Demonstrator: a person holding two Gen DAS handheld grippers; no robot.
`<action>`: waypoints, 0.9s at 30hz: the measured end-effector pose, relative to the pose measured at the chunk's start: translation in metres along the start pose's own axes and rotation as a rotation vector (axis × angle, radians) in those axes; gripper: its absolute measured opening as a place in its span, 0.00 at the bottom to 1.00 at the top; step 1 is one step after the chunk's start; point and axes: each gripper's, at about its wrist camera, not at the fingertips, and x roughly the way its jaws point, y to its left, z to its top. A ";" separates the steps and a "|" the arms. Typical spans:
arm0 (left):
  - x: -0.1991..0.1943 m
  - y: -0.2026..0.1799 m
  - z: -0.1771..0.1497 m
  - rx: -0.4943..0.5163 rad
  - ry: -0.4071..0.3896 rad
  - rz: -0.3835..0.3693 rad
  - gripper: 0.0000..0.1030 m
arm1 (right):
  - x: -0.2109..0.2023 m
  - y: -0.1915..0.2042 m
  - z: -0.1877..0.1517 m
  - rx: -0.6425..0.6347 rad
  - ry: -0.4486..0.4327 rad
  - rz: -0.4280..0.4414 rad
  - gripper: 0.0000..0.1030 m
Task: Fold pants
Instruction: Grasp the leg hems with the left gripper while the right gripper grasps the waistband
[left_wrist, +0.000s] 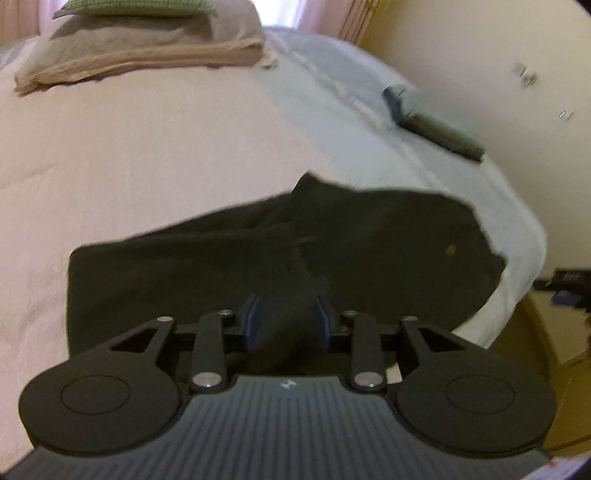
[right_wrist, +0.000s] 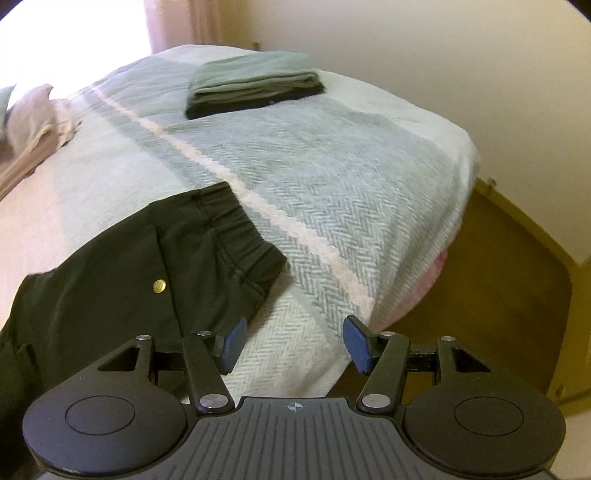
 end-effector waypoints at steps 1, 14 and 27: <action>0.001 0.005 0.000 -0.004 0.015 0.011 0.27 | 0.006 0.003 -0.001 -0.019 0.001 0.022 0.54; 0.006 0.116 -0.012 -0.179 0.282 0.248 0.26 | 0.046 0.155 -0.077 -0.070 0.350 0.768 0.53; 0.003 0.131 -0.019 -0.236 0.239 0.167 0.27 | 0.083 0.170 -0.123 0.283 0.420 0.826 0.43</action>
